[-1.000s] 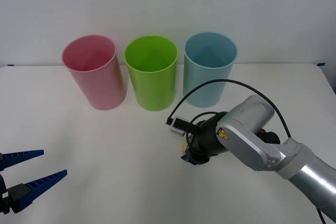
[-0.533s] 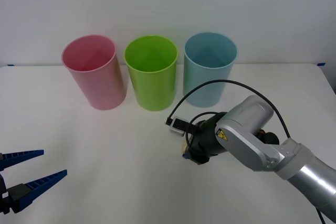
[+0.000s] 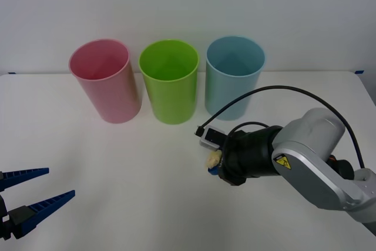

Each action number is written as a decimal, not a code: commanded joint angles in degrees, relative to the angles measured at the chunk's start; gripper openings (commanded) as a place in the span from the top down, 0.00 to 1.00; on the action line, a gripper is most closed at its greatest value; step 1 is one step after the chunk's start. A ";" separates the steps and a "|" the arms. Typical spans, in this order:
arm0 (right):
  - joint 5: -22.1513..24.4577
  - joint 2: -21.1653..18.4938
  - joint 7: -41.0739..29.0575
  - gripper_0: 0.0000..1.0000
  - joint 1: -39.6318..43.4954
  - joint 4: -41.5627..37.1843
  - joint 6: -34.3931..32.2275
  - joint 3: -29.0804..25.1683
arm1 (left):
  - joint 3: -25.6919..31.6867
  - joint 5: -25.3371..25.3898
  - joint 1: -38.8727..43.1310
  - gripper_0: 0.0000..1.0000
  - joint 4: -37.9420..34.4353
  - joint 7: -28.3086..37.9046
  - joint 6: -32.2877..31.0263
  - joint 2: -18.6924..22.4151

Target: Put cans in the blue bin and PET bottles in the pink bin and trash in the green bin.

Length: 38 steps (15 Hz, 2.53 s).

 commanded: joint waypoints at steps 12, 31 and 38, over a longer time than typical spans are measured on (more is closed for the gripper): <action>-26.53 7.04 -4.26 1.00 1.41 -19.26 -11.09 -36.32 | 0.00 0.00 0.00 0.00 0.00 0.00 0.00 0.00; -12.20 13.46 -8.12 1.00 -52.38 41.12 -9.77 -17.60 | 0.00 0.00 0.00 0.00 0.00 0.00 0.00 0.00; -6.31 16.89 -7.77 1.00 -52.38 48.85 -1.77 -11.01 | 0.00 0.00 0.00 0.00 0.00 0.00 0.00 0.00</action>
